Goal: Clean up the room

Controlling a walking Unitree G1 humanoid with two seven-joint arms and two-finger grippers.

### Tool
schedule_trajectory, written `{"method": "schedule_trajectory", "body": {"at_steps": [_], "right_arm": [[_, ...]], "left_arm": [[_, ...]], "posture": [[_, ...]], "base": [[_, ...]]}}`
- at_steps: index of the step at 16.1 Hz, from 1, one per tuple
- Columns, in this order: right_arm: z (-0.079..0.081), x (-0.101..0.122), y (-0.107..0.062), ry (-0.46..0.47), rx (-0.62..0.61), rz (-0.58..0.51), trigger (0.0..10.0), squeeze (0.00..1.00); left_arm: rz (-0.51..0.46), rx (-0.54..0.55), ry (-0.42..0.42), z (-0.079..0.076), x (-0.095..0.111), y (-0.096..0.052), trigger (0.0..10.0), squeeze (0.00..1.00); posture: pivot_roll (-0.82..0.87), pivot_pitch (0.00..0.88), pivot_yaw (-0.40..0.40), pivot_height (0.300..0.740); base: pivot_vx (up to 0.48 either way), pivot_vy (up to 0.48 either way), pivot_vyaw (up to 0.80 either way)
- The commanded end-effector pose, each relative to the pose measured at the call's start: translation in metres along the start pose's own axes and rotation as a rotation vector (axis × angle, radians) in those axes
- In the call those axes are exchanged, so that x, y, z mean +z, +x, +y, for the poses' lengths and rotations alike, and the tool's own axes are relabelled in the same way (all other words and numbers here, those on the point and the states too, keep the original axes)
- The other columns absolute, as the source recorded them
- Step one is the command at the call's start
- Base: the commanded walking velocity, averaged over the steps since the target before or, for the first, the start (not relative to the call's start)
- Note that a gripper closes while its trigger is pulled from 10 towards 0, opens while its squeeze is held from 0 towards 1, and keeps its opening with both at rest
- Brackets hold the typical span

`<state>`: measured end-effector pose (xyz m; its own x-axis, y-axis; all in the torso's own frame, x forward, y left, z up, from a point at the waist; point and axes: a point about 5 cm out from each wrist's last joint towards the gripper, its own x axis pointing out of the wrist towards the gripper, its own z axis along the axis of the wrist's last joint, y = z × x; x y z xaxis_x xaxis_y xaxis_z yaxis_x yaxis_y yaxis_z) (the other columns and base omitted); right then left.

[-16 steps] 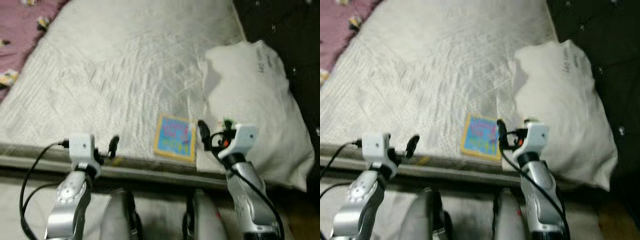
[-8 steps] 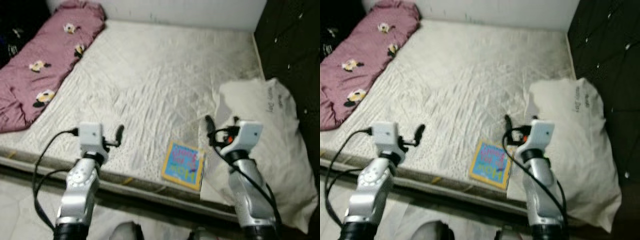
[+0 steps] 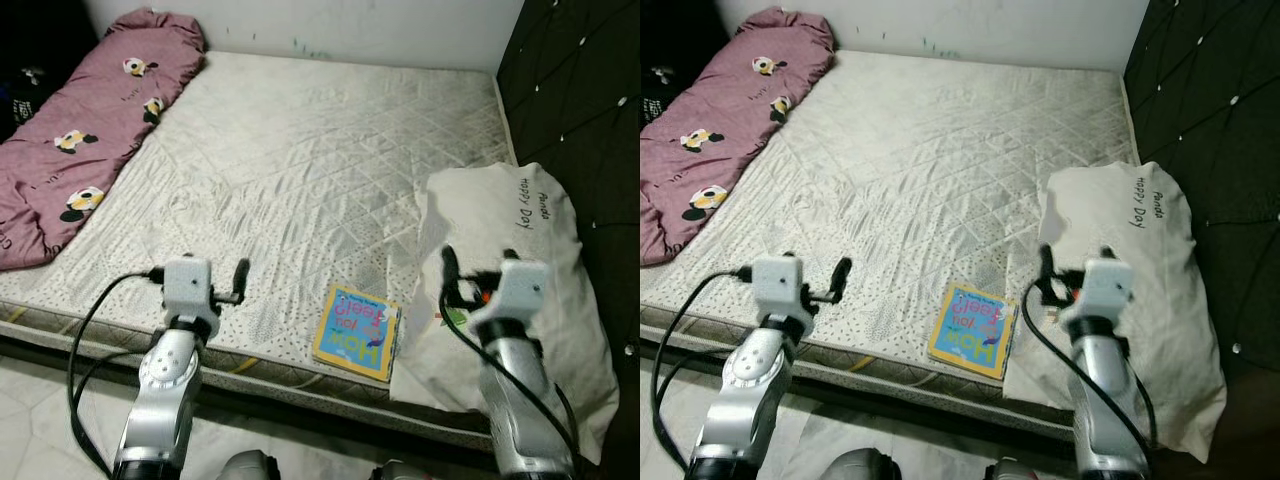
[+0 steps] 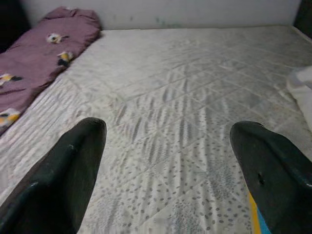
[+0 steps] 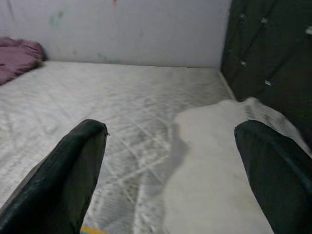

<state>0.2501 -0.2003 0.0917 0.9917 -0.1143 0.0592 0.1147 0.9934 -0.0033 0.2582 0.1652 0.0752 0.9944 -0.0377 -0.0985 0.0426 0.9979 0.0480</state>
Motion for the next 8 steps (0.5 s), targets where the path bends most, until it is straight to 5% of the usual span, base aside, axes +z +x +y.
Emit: {"method": "schedule_trajectory", "body": {"at_steps": [1,2,5,8], "right_arm": [[-0.002,-0.002,-0.002,0.012,-0.016,-0.012,10.0,0.0],[-0.005,-0.011,-0.009,-0.052,-0.023,0.045,10.0,0.0],[-0.002,-0.015,-0.011,-0.007,-0.009,0.091,10.0,0.0],[-0.006,-0.015,-0.01,0.0,-0.023,0.096,10.0,0.0]], "left_arm": [[-0.013,0.029,0.01,0.005,0.001,-0.002,10.0,0.0],[0.005,0.031,-0.013,0.004,-0.004,-0.004,10.0,0.0],[0.019,0.007,-0.032,-0.003,-0.007,-0.001,10.0,0.0],[0.03,-0.008,-0.063,-0.006,-0.007,0.003,10.0,0.0]], "posture": [[-0.03,0.0,0.023,0.74],[-0.03,0.0,0.016,0.74],[-0.04,0.0,0.015,0.74],[-0.06,0.0,0.009,0.74]], "base": [[0.0,0.0,0.0],[0.0,0.0,0.0],[0.0,0.0,0.0],[0.0,0.0,-0.8]]}}
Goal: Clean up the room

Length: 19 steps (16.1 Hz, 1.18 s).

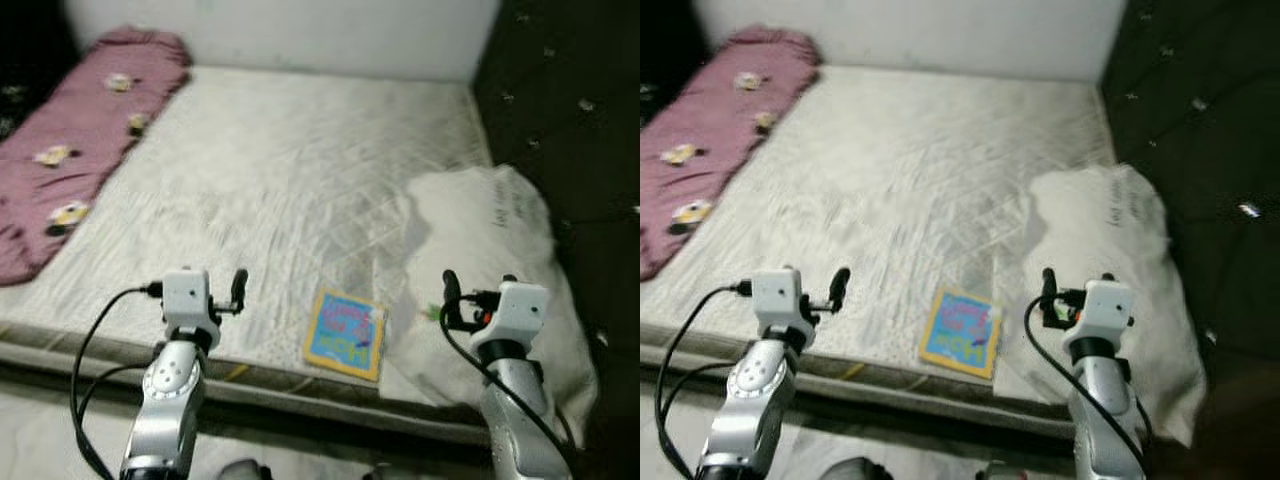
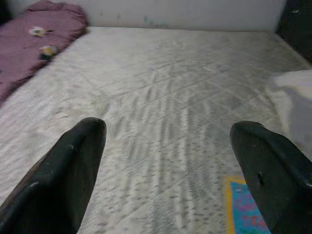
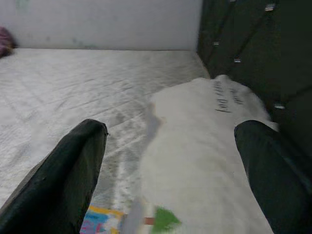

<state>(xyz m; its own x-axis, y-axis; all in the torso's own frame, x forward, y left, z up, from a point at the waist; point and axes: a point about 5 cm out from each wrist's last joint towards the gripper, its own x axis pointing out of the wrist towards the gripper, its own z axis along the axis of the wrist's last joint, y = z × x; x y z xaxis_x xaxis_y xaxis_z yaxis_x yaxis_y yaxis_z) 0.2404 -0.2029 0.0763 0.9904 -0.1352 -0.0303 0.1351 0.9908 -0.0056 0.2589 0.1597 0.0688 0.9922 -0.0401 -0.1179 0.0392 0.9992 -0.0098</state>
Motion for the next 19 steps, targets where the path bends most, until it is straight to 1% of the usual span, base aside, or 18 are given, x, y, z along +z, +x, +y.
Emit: {"method": "schedule_trajectory", "body": {"at_steps": [1,3,5,10,15,19], "right_arm": [[-0.004,-0.0008,-0.0005,0.001,-0.007,0.004,10.0,0.0],[-0.0058,-0.0002,-0.0009,-0.002,-0.009,0.003,10.0,0.0],[-0.0073,0.0002,-0.0015,-0.009,-0.006,0.004,10.0,0.0],[-0.0044,0.0007,0.0002,-0.008,0.009,0.005,10.0,0.0],[-0.0058,0.0002,0.0015,-0.01,0.011,0.008,10.0,0.0],[-0.0053,0.0,0.0014,-0.015,0.027,0.011,10.0,0.0]], "left_arm": [[0.005,-0.013,-0.015,-0.0025,0.0011,0.0025,10.0,0.0],[0.004,-0.018,-0.02,-0.0044,0.0023,0.0033,10.0,0.0],[0.008,-0.028,-0.034,-0.0073,0.0009,0.0036,10.0,0.0],[0.014,-0.03,-0.033,-0.0067,-0.0004,0.0034,10.0,0.0],[0.015,-0.042,-0.035,-0.0087,0.0005,0.0055,10.0,0.0],[0.016,-0.043,-0.036,-0.008,0.0003,0.0056,10.0,0.0]], "posture": [[-0.06,0.0,0.009,0.74],[-0.07,0.0,0.01,0.74],[-0.07,0.0,0.007,0.74],[-0.07,0.0,0.006,0.74],[-0.07,0.0,0.007,0.74],[-0.07,0.0,0.006,0.74]], "base": [[0.0,0.0,-0.8],[0.0,0.0,-0.8],[0.0,0.291,0.0],[0.0,0.349,0.0],[0.0,0.349,-0.62],[0.0,0.379,-0.44]]}}
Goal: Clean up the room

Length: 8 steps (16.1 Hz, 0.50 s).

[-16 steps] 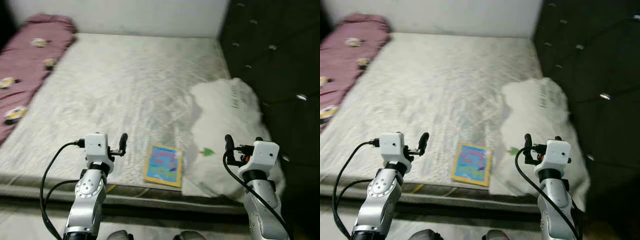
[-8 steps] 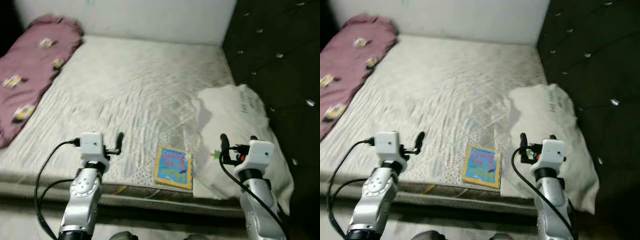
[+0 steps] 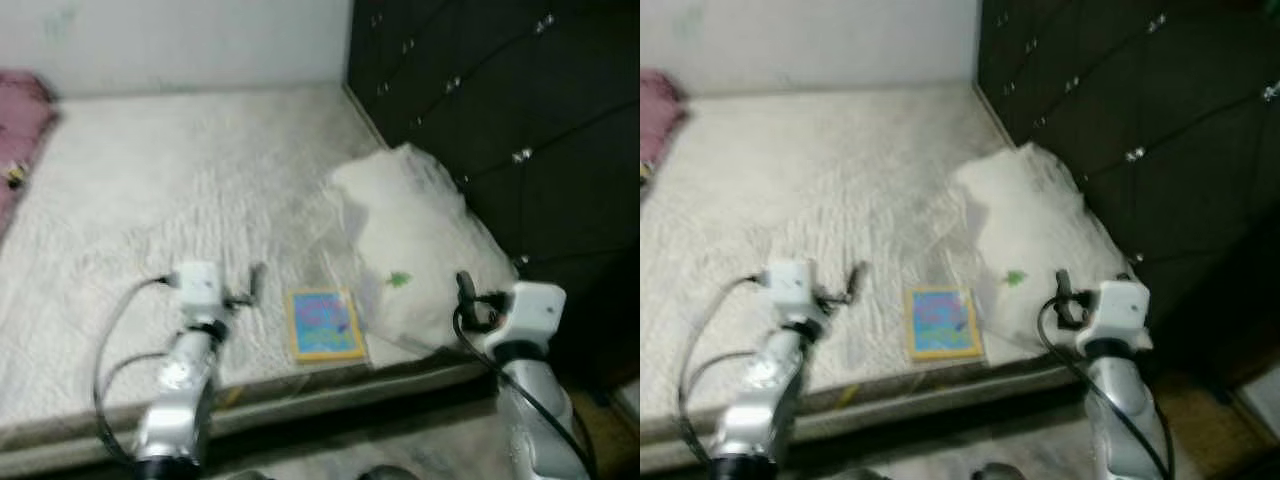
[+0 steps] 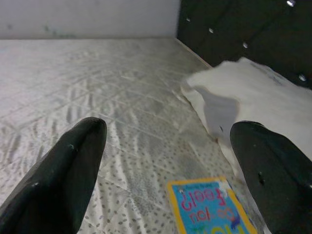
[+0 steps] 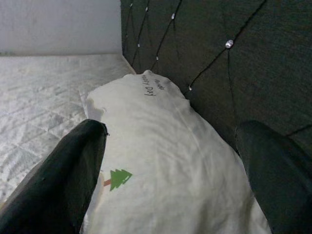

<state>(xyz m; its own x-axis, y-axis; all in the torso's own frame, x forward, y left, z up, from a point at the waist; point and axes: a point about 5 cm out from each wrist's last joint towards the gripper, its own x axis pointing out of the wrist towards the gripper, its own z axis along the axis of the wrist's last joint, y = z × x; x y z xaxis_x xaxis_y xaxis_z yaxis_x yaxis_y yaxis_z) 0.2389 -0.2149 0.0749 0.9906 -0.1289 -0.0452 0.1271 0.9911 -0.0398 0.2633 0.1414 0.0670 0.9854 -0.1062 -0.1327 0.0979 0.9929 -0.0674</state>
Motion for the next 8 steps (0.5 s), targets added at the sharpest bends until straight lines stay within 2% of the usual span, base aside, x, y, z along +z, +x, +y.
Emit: {"method": "schedule_trajectory", "body": {"at_steps": [1,8], "right_arm": [[0.0061,0.0013,0.0015,0.018,0.022,-0.003,10.0,0.0],[0.0094,0.0033,0.0048,0.02,0.04,-0.013,10.0,0.0]], "left_arm": [[0.0,0.023,0.013,0.0101,0.0018,-0.0001,10.0,0.0],[-0.003,0.016,0.02,0.0093,0.0026,0.0027,10.0,0.0]], "posture": [[-0.07,0.0,0.006,0.74],[-0.07,0.0,0.007,0.74]], "base": [[0.0,0.461,0.0],[0.0,0.48,0.0]]}}
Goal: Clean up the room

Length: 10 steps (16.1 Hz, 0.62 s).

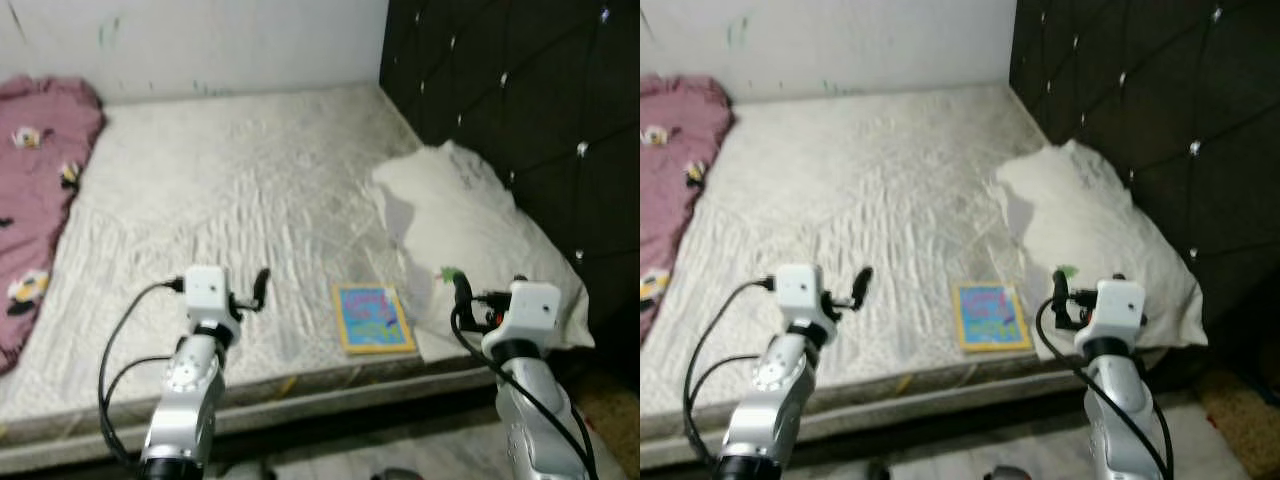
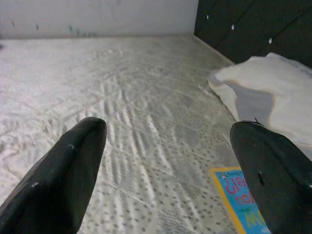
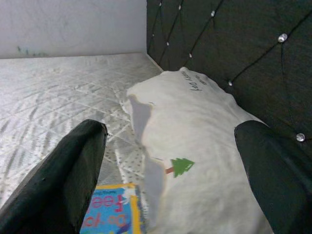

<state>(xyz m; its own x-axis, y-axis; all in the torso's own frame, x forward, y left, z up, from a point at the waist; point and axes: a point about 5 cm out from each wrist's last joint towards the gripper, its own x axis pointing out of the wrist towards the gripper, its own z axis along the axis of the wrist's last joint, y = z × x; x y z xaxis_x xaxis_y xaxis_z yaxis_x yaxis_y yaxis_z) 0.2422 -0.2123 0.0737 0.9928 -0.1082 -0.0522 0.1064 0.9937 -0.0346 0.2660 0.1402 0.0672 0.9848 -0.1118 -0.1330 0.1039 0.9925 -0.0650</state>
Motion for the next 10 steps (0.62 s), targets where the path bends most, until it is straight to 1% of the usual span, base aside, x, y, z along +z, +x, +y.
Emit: {"method": "schedule_trajectory", "body": {"at_steps": [1,4,10], "right_arm": [[0.008,0.0048,0.0024,0.021,0.024,-0.024,10.0,0.0],[0.0099,0.0051,0.0031,0.021,0.031,-0.028,10.0,0.0],[0.0083,0.0056,0.0038,0.016,0.029,-0.031,10.0,0.0]], "left_arm": [[-0.004,0.023,0.018,0.0106,0.0022,0.0,10.0,0.0],[-0.005,0.024,0.018,0.0114,0.0022,0.0,10.0,0.0],[-0.004,0.02,0.017,0.0095,0.0015,0.0002,10.0,0.0]], "posture": [[-0.07,0.0,0.006,0.74],[-0.06,0.0,0.008,0.74],[-0.07,0.0,0.011,0.74]], "base": [[0.0,0.48,0.0],[0.0,0.48,0.0],[0.0,0.48,0.0]]}}
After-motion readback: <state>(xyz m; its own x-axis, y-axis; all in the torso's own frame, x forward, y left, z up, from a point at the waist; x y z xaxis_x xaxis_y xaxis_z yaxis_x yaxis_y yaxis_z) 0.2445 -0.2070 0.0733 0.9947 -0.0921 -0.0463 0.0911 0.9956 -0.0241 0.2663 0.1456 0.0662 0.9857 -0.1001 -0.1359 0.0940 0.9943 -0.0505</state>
